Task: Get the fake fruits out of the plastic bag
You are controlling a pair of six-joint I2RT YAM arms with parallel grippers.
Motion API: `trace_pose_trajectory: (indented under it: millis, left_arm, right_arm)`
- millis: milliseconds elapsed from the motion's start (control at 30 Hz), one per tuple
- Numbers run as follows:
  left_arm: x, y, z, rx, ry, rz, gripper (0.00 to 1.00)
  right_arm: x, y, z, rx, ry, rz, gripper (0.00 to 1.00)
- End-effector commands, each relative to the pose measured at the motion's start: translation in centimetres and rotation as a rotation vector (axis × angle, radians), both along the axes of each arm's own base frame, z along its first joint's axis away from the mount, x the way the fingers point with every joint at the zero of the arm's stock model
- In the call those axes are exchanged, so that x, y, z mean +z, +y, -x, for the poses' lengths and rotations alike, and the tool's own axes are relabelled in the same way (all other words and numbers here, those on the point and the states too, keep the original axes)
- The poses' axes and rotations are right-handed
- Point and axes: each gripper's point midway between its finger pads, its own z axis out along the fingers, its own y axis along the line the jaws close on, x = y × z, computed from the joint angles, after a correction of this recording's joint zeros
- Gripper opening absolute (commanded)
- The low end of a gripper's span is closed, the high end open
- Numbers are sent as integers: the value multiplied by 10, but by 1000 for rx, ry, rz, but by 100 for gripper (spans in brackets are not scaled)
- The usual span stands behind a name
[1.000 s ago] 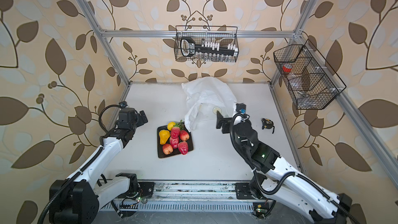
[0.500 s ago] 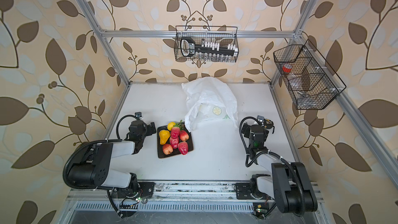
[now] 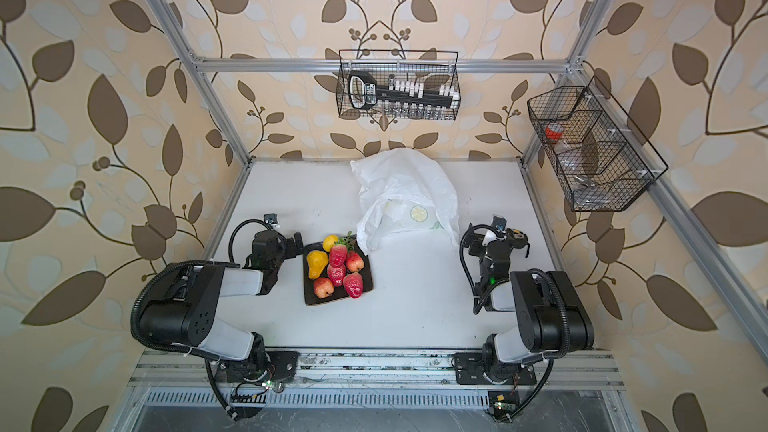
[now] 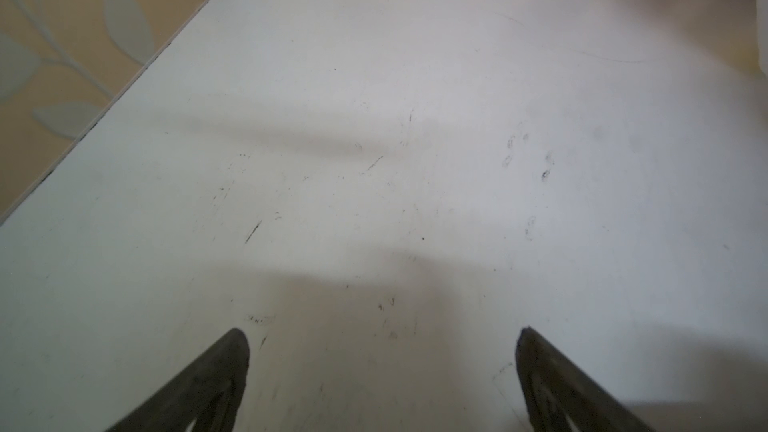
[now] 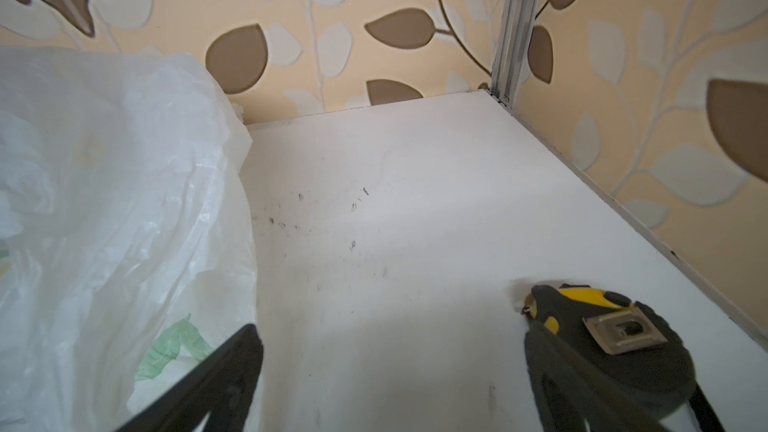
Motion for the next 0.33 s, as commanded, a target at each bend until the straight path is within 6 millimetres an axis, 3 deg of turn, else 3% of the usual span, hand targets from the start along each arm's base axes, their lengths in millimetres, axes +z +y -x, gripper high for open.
trace_pose_trajectory:
  millis: [0, 100, 300]
  left_arm:
    - [19, -2, -18, -22, -55, -5, 99]
    - [15, -3, -23, -24, -31, -2, 99]
    - [24, -5, -14, -38, -79, -3, 99]
  right_arm:
    - [11, 3, -3, 19, -45, -4, 99]
    - [12, 2, -4, 17, -46, -4, 99]
    - [12, 2, -3, 16, -47, -3, 99]
